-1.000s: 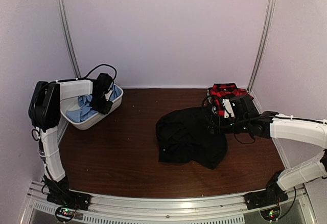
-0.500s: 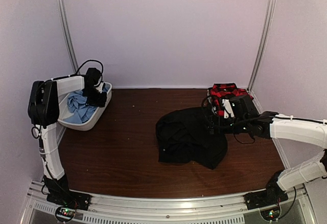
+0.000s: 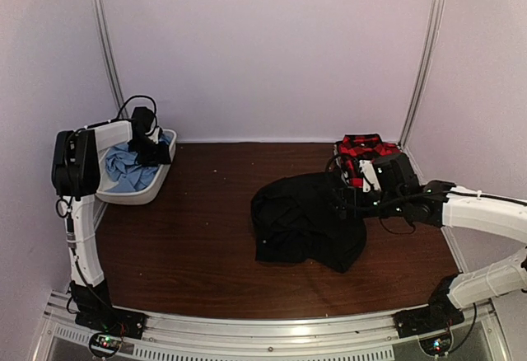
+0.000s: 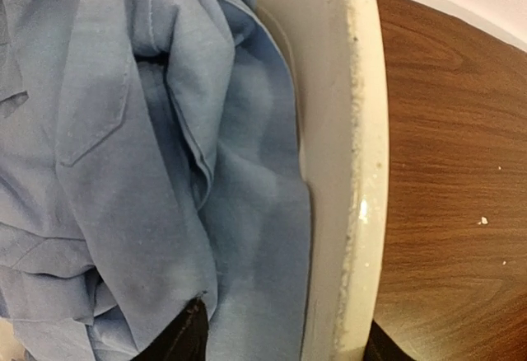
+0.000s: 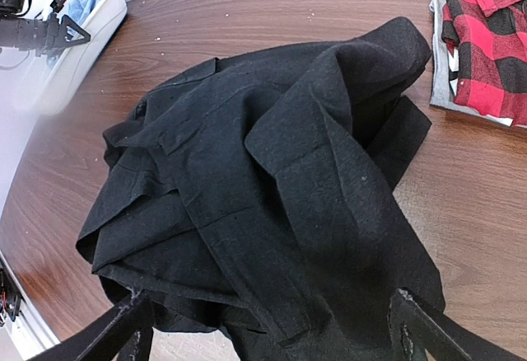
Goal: Fold and stack the long sleeve shirts
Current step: Move the crumpled shirt to the corner of the board, then pick up the crumpled shirt from the center of the board.
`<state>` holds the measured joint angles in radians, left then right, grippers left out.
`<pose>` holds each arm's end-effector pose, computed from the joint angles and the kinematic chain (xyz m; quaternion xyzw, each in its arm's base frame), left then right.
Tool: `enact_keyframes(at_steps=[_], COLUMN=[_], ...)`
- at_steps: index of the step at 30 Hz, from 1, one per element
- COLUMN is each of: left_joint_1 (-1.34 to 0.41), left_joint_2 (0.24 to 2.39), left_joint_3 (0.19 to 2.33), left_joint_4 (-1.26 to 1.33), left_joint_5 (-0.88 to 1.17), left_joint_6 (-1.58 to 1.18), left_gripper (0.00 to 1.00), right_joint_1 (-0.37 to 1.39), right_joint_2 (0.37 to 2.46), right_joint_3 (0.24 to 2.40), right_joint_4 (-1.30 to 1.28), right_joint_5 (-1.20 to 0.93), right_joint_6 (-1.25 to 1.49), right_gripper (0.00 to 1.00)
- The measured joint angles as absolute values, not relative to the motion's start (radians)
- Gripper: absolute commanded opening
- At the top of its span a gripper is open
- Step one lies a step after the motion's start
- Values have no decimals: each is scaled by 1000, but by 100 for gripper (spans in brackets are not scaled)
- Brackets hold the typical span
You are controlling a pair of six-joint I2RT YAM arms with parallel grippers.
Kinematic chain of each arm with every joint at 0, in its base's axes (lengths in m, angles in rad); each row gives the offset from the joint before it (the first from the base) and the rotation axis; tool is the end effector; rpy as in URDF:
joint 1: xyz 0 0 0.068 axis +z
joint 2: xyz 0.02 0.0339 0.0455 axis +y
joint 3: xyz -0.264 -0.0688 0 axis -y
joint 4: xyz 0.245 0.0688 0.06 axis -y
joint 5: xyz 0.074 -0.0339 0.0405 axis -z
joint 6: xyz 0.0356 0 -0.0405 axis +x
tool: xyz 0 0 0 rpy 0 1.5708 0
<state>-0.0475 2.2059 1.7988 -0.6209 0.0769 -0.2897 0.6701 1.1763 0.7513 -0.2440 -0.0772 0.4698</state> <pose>0.4812 -0.0256 0.1904 -0.1061 0.9569 -0.0815 0.2579 0.1961 0.1589 0.2430 -0.1067 0.8932 0.2642 0.3479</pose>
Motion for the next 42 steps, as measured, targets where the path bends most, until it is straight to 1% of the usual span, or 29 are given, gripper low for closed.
enact_keyframes(at_steps=[2,6,8,11,14,17,22,25,30,34,42], left_joint_1=[-41,-30,-31,-51,-110,-210,-422,-537,-661,-712,-738], left_joint_2=[2198,2102,2003,1852,1713,1635,1659,1729,1837,1859,1907], left_joint_3=[1795,1728,1666,1594,1509,1411,1274,1259,1259,1259,1272], left_joint_4=[-617,-577,-542,-492,-405,-323,-232,-218,-185,-179,-154], left_joint_5=[96,140,153,166,201,252,325,342,343,337,306], left_joint_6=[-295,-302,-304,-305,-306,-306,-302,-288,-242,-211,-166], left_gripper=[70,76,79,79,79,79,80,79,79,77,57], right_joint_1=[678,694,717,770,822,847,858,860,864,876,888], right_joint_2=[1166,1159,1160,1177,1224,1275,1345,1363,1360,1345,1363], right_joint_3=[752,752,753,761,779,792,819,825,812,759,691], right_joint_4=[-256,-288,-296,-295,-288,-281,-282,-300,-328,-332,-316], right_joint_5=[-60,-24,-15,-7,3,9,35,63,96,103,101], right_joint_6=[470,466,461,451,448,448,452,462,493,523,559], right_gripper=[100,100,100,100,97,96,94,94,92,91,90])
